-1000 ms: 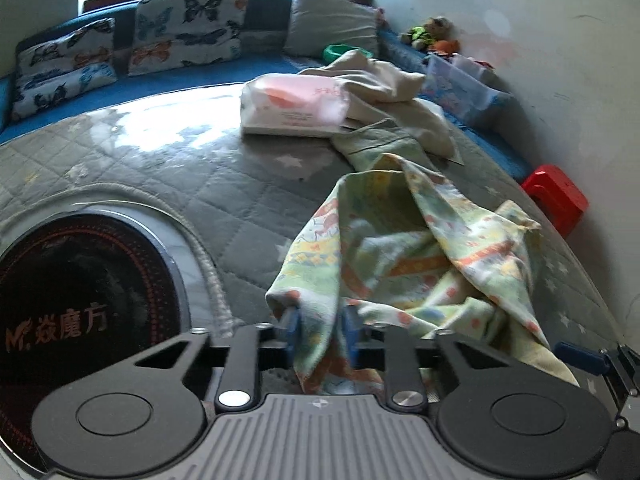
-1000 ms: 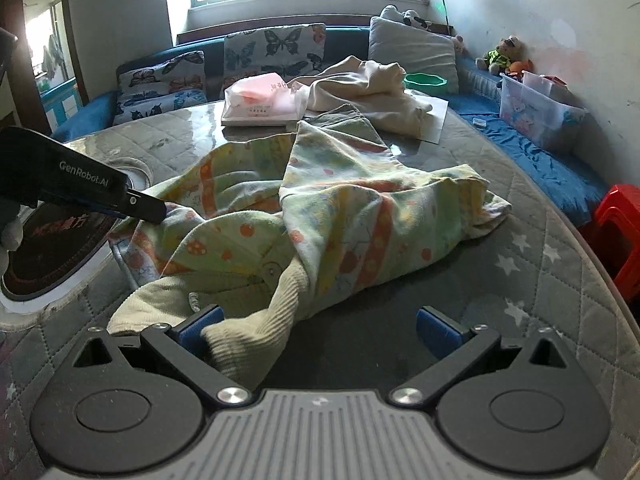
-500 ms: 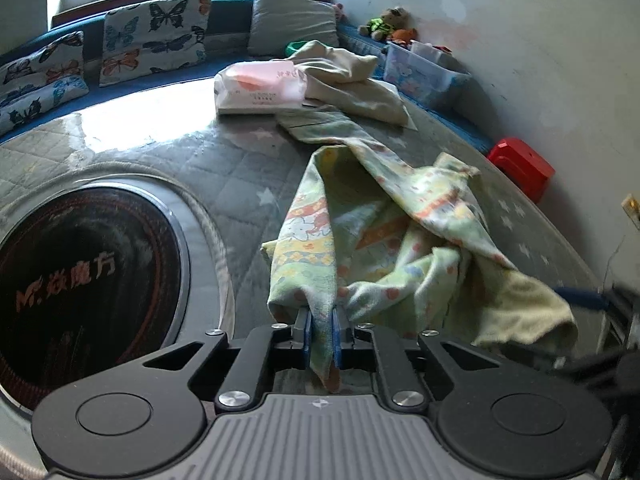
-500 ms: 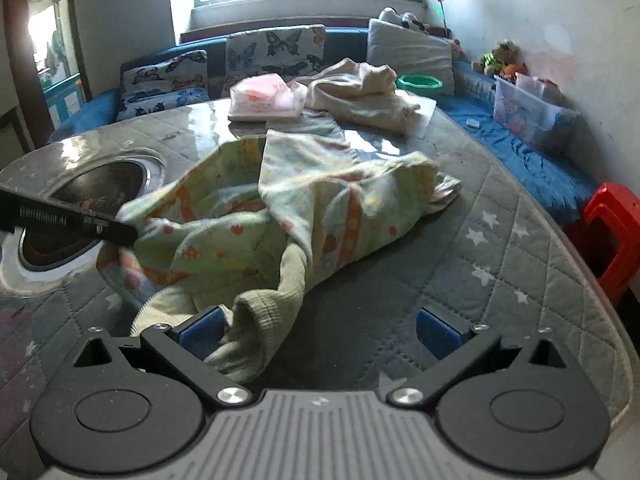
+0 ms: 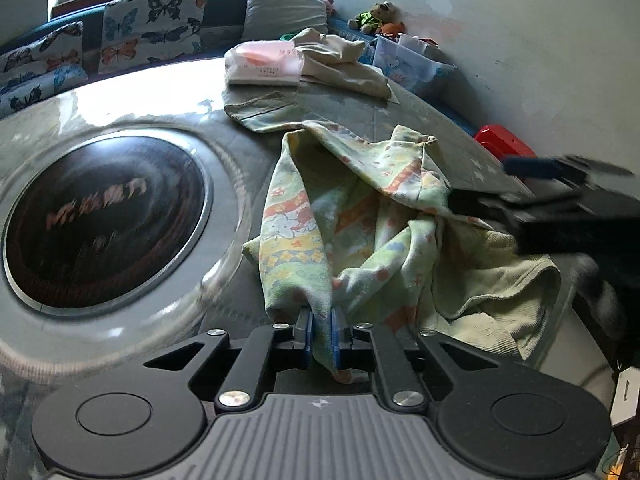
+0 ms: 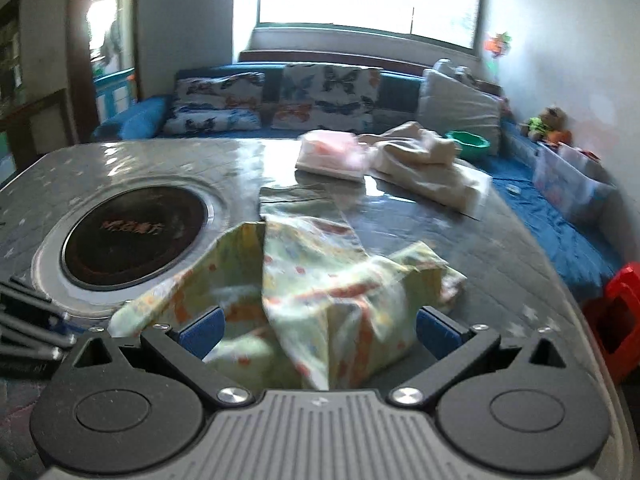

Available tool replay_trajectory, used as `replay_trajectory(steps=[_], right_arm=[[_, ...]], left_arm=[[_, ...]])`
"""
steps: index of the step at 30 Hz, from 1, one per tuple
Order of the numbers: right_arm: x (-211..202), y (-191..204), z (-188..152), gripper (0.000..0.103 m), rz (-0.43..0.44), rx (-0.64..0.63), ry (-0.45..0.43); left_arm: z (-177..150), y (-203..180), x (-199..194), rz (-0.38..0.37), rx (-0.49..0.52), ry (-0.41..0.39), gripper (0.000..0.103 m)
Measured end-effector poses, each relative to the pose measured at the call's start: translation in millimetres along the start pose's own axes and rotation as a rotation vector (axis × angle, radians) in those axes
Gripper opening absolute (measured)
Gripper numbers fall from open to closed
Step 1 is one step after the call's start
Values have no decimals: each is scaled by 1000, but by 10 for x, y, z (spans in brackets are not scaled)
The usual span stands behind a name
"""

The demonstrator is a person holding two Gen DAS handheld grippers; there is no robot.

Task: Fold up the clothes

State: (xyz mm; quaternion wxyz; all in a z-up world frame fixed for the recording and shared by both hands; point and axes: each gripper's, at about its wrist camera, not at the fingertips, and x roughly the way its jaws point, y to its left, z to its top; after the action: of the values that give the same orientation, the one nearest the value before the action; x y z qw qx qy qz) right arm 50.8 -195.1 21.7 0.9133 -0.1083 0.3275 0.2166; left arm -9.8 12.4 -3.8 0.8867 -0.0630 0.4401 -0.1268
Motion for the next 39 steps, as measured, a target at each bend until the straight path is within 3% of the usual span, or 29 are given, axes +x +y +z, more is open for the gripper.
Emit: replay_trajectory(steps=[12, 17, 20, 25, 26, 28, 31, 35, 39], right_arm=[[534, 434, 110, 91, 99, -127, 121], [572, 441, -4, 67, 53, -187, 165], [527, 344, -30, 53, 50, -156, 155], [418, 179, -52, 38, 70, -87, 125], [385, 155, -64, 37, 68, -77, 117], [324, 109, -85, 35, 66, -59, 104], [254, 54, -106, 35, 69, -37, 105], [215, 87, -99, 38, 49, -61, 106], [205, 171, -53, 50, 38, -101, 84]], left_arm=[[-247, 188, -239, 23, -50, -9, 10], [-265, 211, -240, 24, -62, -12, 11], [-243, 202, -234, 30, -61, -14, 15], [-122, 195, -279, 64, -50, -48, 41], [-92, 198, -290, 72, -50, -58, 50], [-24, 206, -301, 85, -50, -75, 51], [112, 227, -268, 86, -51, -93, 63], [312, 237, -71, 100, -46, -91, 64], [411, 264, 161, 109, -55, -59, 62]])
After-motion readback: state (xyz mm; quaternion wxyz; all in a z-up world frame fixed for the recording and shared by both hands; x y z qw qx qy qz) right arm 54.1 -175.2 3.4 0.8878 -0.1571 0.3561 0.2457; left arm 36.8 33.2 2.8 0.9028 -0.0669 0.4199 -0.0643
